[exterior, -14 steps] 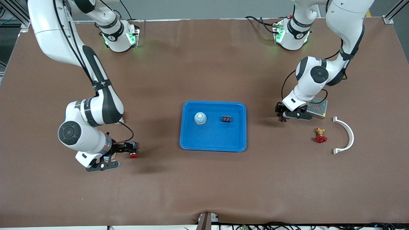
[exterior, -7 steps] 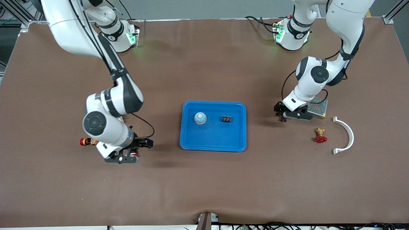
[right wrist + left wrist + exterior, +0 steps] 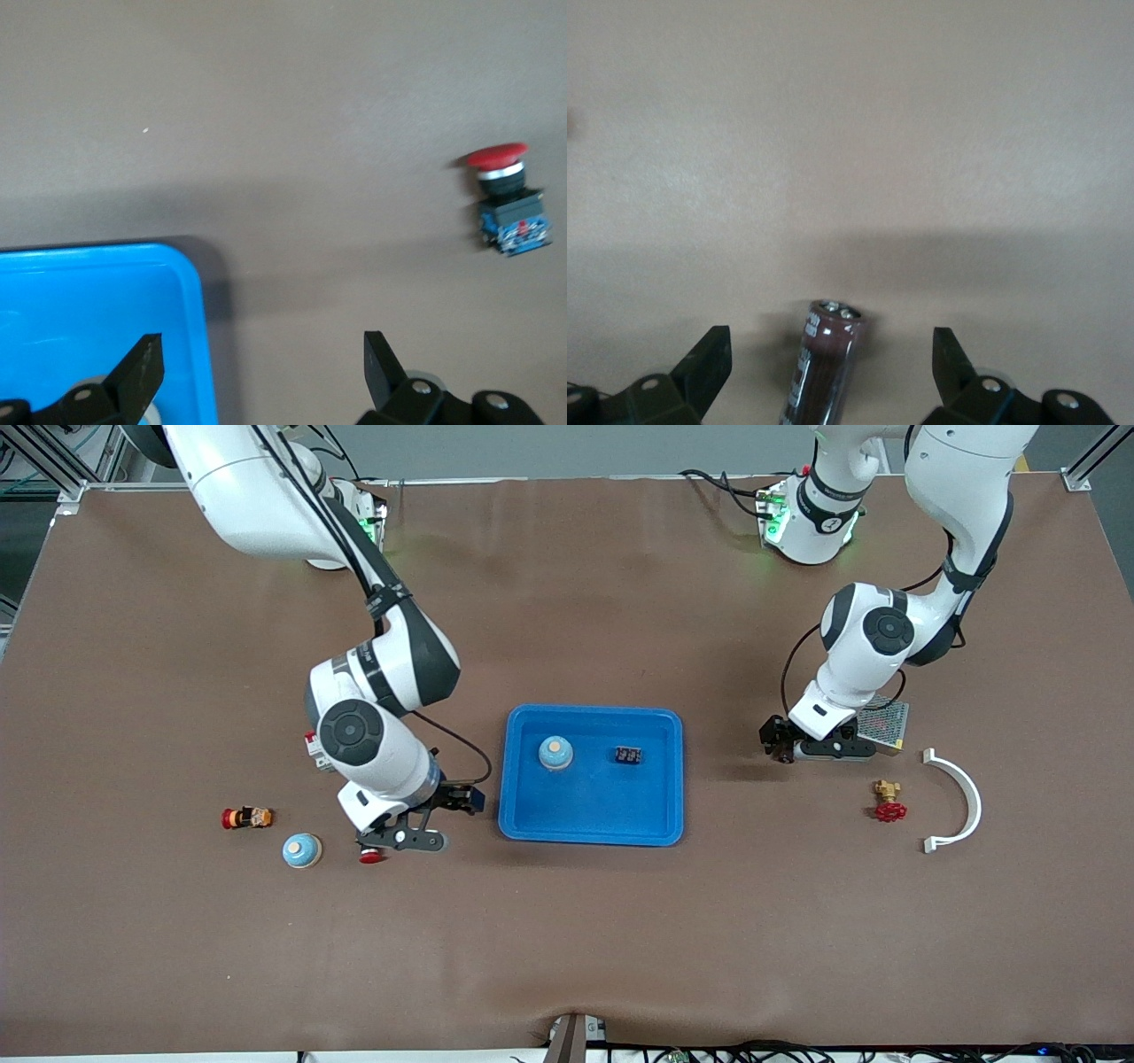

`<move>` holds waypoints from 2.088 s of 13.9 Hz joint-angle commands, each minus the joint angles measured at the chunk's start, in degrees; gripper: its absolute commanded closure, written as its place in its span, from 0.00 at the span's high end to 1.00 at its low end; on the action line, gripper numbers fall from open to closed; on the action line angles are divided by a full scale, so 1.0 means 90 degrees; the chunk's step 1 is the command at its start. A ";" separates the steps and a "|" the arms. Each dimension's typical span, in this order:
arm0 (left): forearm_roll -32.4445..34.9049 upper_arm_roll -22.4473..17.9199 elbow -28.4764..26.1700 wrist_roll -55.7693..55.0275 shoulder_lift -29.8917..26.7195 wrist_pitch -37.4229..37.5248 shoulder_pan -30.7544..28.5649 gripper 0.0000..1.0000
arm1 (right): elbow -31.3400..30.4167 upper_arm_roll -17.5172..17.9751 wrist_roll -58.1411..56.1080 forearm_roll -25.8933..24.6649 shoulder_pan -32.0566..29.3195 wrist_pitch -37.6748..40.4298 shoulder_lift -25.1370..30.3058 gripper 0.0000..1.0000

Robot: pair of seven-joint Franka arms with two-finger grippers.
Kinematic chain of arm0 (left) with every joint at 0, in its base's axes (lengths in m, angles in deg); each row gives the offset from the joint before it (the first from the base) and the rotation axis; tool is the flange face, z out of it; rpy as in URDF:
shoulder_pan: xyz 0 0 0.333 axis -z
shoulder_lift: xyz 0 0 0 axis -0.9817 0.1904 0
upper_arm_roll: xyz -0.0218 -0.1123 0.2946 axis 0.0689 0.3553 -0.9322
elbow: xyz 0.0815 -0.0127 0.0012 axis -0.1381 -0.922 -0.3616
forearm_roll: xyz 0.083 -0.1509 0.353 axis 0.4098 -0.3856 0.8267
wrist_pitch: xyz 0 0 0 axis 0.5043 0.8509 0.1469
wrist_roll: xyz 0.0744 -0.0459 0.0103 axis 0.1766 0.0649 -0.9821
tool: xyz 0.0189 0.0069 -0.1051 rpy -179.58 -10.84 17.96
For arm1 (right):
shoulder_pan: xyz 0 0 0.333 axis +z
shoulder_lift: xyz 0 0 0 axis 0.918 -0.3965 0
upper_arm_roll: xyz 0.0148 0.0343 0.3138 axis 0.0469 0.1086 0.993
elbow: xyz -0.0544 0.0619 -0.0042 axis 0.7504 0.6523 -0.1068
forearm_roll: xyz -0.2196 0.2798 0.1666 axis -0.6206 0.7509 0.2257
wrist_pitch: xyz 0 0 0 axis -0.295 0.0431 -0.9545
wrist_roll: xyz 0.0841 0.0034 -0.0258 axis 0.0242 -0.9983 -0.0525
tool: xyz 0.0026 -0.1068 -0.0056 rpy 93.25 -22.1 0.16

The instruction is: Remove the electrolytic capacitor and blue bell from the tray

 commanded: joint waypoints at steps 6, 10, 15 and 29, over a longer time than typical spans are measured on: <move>-0.0027 0.0577 0.0900 -0.2994 -0.0413 0.1889 0.0033 1.00 | -0.0047 -0.0075 0.0551 0.0012 0.0616 -0.0283 -0.0036 1.00; -0.0008 0.0861 0.1293 -0.4871 -0.0374 0.2244 0.0247 1.00 | -0.0076 -0.0065 0.0775 0.0071 0.0724 -0.0605 -0.0212 1.00; -0.0008 0.0881 0.1508 -0.6326 -0.0355 0.2273 0.0609 1.00 | -0.0076 -0.0065 0.0785 0.0071 0.1036 -0.0791 -0.0496 1.00; 0.0118 0.0861 0.2914 -0.9579 0.0494 0.3064 0.1712 1.00 | -0.0203 -0.0075 0.0805 0.0032 0.1740 -0.1134 -0.0769 1.00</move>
